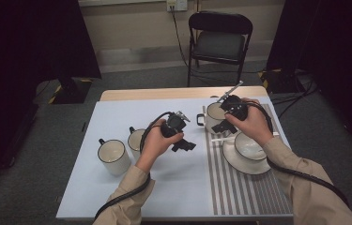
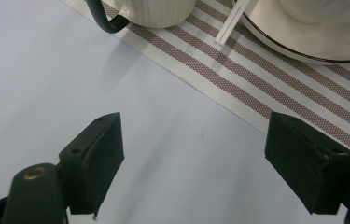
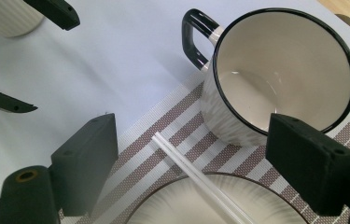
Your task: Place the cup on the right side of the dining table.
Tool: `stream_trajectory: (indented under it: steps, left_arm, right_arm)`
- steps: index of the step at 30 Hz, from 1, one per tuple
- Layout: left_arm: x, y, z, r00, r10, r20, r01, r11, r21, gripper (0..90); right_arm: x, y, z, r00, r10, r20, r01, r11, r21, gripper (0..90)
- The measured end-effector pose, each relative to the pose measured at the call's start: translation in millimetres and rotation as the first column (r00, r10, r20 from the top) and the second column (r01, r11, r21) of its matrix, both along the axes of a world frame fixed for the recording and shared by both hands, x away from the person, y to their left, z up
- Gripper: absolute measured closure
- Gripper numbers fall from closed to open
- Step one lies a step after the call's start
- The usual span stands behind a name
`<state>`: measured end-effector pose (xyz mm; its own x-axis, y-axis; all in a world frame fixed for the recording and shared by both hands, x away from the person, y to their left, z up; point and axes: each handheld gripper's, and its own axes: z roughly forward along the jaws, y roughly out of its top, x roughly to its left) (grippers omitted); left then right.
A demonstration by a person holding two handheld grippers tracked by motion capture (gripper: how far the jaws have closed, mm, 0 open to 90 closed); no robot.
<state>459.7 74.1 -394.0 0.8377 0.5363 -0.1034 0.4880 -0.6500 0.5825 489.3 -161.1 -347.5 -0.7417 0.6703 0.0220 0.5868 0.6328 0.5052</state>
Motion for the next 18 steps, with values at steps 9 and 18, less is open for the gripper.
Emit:
stream_trajectory:
  steps: [9, 18]
  left_arm:
    - [-4.4, 1.0, -4.0, 1.0, 0.0, -0.005, 0.0, 1.0, -0.009, 19.2]
    - [-7.8, 1.2, -8.9, 1.0, -0.001, -0.008, 0.001, 0.9999, -0.015, 19.2]
  right_arm:
    - [-6.7, 1.4, -1.8, 0.9999, 0.016, -0.005, -0.016, 1.0, 0.007, 16.4]
    - [-12.3, 2.5, -3.2, 0.9998, 0.019, -0.008, -0.019, 1.0, 0.005, 16.4]
